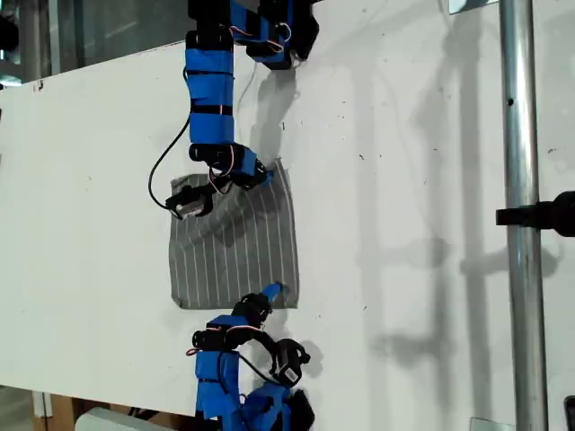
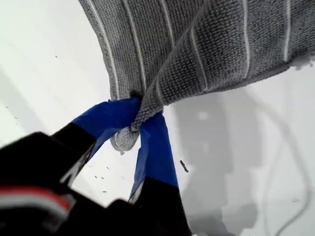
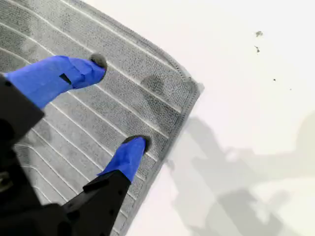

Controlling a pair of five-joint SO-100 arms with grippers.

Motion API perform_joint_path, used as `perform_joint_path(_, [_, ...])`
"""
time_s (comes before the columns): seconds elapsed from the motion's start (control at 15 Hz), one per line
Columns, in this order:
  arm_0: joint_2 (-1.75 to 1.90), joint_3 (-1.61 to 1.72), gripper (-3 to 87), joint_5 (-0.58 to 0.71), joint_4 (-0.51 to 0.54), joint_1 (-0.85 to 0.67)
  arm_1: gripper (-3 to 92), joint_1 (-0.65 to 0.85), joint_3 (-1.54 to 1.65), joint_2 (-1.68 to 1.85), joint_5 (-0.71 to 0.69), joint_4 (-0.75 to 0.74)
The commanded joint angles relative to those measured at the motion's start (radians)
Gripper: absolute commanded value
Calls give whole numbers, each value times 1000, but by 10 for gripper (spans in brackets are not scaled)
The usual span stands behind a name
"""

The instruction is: Grasp corners of a towel and fold twice.

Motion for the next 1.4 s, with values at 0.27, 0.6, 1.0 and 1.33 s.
perform_joint_path(0.27, [-239, -44, 181, -106, -71, 26, -2, -9, -25, 100, 14, -12])
perform_joint_path(0.6, [-201, -49, -29, -121, -64, 54, -2, 9, -20, 103, 14, -11])
perform_joint_path(1.0, [31, -120, -29, -201, 67, 193, -2, -132, -5, 156, 94, 28])
perform_joint_path(1.33, [219, -112, -29, -411, 124, 437, -2, -453, -29, 118, 357, 6])
